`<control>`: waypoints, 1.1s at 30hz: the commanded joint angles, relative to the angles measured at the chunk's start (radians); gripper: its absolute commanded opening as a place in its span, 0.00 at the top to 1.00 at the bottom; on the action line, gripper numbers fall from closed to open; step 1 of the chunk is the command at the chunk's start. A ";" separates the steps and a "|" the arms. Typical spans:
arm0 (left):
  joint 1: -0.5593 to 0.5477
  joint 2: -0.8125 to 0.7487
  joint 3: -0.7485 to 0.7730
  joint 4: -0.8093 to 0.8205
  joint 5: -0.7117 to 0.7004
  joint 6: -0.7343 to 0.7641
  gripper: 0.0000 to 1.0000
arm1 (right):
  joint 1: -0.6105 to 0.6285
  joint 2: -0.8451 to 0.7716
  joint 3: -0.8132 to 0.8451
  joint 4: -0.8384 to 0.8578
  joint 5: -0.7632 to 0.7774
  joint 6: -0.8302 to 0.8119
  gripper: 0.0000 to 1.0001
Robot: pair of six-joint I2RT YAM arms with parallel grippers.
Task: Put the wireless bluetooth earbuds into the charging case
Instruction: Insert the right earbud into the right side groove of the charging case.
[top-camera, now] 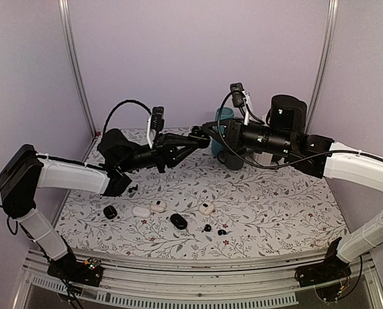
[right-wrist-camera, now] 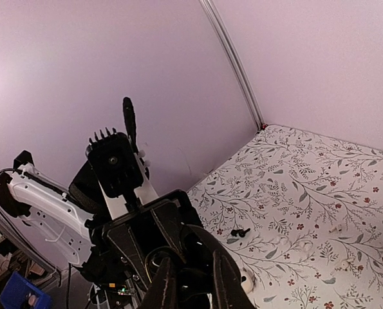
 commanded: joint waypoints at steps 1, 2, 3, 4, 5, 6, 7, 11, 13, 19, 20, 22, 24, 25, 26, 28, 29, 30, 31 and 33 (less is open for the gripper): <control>-0.018 -0.041 0.001 0.080 -0.008 0.038 1.00 | 0.009 0.041 0.023 -0.076 -0.001 -0.008 0.87; -0.018 -0.041 0.001 0.083 -0.009 0.039 1.00 | 0.012 0.042 0.023 -0.079 0.002 -0.010 0.86; -0.019 -0.042 0.001 0.085 -0.011 0.041 1.00 | 0.011 0.044 0.024 -0.082 0.005 -0.011 0.87; -0.019 -0.044 0.001 0.087 -0.013 0.044 1.00 | 0.013 0.046 0.023 -0.085 0.009 -0.012 0.87; -0.020 -0.046 0.001 0.088 -0.015 0.048 1.00 | 0.013 0.047 0.024 -0.090 0.012 -0.013 0.86; -0.018 -0.049 -0.001 0.090 -0.018 0.051 1.00 | 0.014 0.046 0.024 -0.093 0.016 -0.014 0.86; -0.019 -0.052 -0.003 0.091 -0.022 0.057 1.00 | 0.014 0.046 0.024 -0.096 0.020 -0.015 0.86; -0.021 -0.065 -0.009 0.090 -0.037 0.073 1.00 | 0.015 0.045 0.023 -0.107 0.034 -0.016 0.87; -0.020 -0.069 -0.009 0.092 -0.042 0.077 1.00 | 0.014 0.045 0.024 -0.108 0.037 -0.017 0.87; -0.020 -0.077 -0.009 0.092 -0.042 0.080 1.00 | 0.015 0.044 0.024 -0.109 0.042 -0.022 0.83; -0.020 -0.078 -0.010 0.092 -0.043 0.080 1.00 | 0.015 0.044 0.024 -0.108 0.044 -0.023 0.83; -0.021 -0.079 -0.012 0.092 -0.042 0.080 1.00 | 0.016 0.042 0.024 -0.107 0.046 -0.024 0.82; -0.021 -0.081 -0.015 0.092 -0.042 0.079 1.00 | 0.015 0.038 0.023 -0.107 0.047 -0.026 0.82; -0.022 -0.079 -0.015 0.092 -0.040 0.076 1.00 | 0.016 0.038 0.023 -0.108 0.045 -0.027 0.82; -0.023 -0.079 -0.016 0.092 -0.041 0.075 1.00 | 0.015 0.039 0.024 -0.107 0.045 -0.028 0.80; -0.022 -0.079 -0.016 0.092 -0.041 0.076 1.00 | 0.017 0.038 0.024 -0.109 0.043 -0.028 0.76; -0.022 -0.079 -0.016 0.092 -0.041 0.074 1.00 | 0.017 0.039 0.024 -0.108 0.044 -0.028 0.76; -0.023 -0.079 -0.016 0.092 -0.041 0.075 1.00 | 0.017 0.039 0.023 -0.108 0.044 -0.028 0.74; -0.023 -0.078 -0.015 0.092 -0.041 0.074 1.00 | 0.017 0.037 0.024 -0.108 0.043 -0.027 0.73; -0.023 -0.077 -0.018 0.091 -0.041 0.074 1.00 | 0.017 0.035 0.024 -0.108 0.042 -0.027 0.71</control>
